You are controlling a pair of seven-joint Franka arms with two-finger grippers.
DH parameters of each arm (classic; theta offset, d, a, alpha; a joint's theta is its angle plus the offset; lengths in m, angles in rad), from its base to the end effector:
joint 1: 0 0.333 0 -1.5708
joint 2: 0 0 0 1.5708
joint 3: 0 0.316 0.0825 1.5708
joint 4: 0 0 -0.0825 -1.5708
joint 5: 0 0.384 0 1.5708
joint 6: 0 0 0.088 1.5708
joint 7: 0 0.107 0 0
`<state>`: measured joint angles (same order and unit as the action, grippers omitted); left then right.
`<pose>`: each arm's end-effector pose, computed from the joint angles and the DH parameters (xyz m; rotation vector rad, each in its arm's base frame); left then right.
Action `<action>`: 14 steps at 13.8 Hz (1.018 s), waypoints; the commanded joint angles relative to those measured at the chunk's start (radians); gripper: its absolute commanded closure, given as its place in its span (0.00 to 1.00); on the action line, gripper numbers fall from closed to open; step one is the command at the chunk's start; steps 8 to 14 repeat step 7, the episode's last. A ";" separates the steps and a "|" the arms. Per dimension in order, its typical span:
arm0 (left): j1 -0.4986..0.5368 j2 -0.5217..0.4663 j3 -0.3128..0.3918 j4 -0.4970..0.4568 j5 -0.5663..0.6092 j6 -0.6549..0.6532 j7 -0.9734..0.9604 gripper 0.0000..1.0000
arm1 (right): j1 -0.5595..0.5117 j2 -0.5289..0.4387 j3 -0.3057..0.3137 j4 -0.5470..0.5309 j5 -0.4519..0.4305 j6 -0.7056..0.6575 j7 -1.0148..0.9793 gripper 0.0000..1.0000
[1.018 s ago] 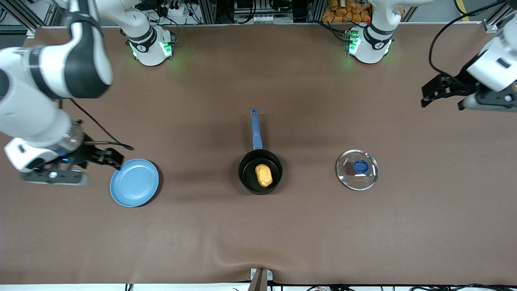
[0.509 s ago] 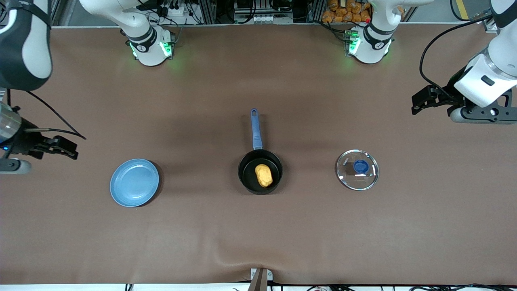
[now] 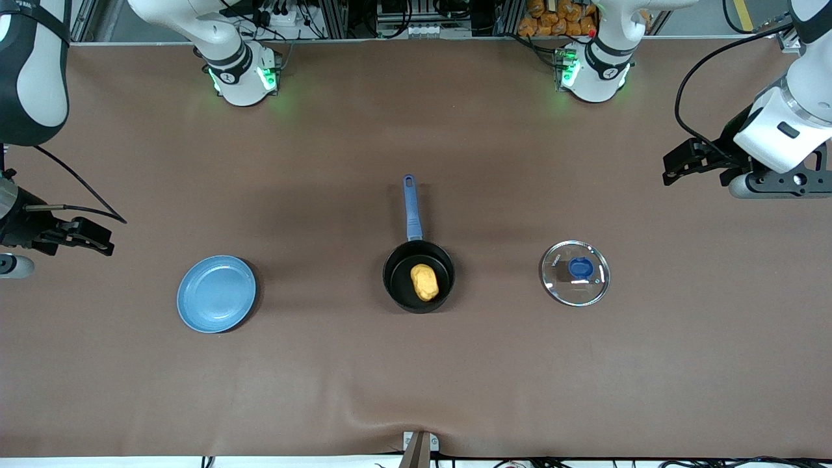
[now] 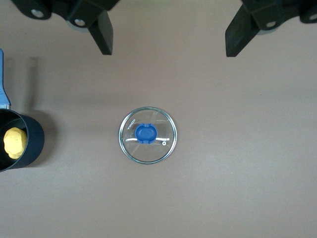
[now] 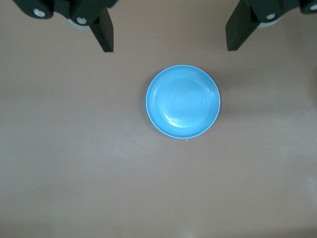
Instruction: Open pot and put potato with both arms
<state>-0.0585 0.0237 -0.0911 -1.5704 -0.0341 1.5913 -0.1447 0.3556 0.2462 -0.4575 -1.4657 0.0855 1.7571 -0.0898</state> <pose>0.5567 -0.0869 0.6134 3.1061 -0.0064 -0.0124 0.6365 -0.0252 0.5579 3.1103 -0.0143 0.1055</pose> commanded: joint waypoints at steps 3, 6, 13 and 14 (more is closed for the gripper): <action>0.002 0.010 -0.004 0.027 0.006 -0.011 -0.007 0.00 | -0.110 -0.031 0.095 -0.024 0.010 0.001 -0.019 0.00; 0.002 0.010 -0.004 0.027 0.006 -0.011 -0.006 0.00 | -0.344 -0.048 0.351 -0.024 -0.003 -0.002 -0.027 0.00; 0.002 0.010 -0.004 0.027 0.006 -0.011 -0.006 0.00 | -0.345 -0.054 0.353 -0.025 -0.006 -0.002 -0.024 0.00; 0.002 0.010 -0.004 0.027 0.006 -0.011 -0.006 0.00 | -0.345 -0.054 0.353 -0.025 -0.006 -0.002 -0.024 0.00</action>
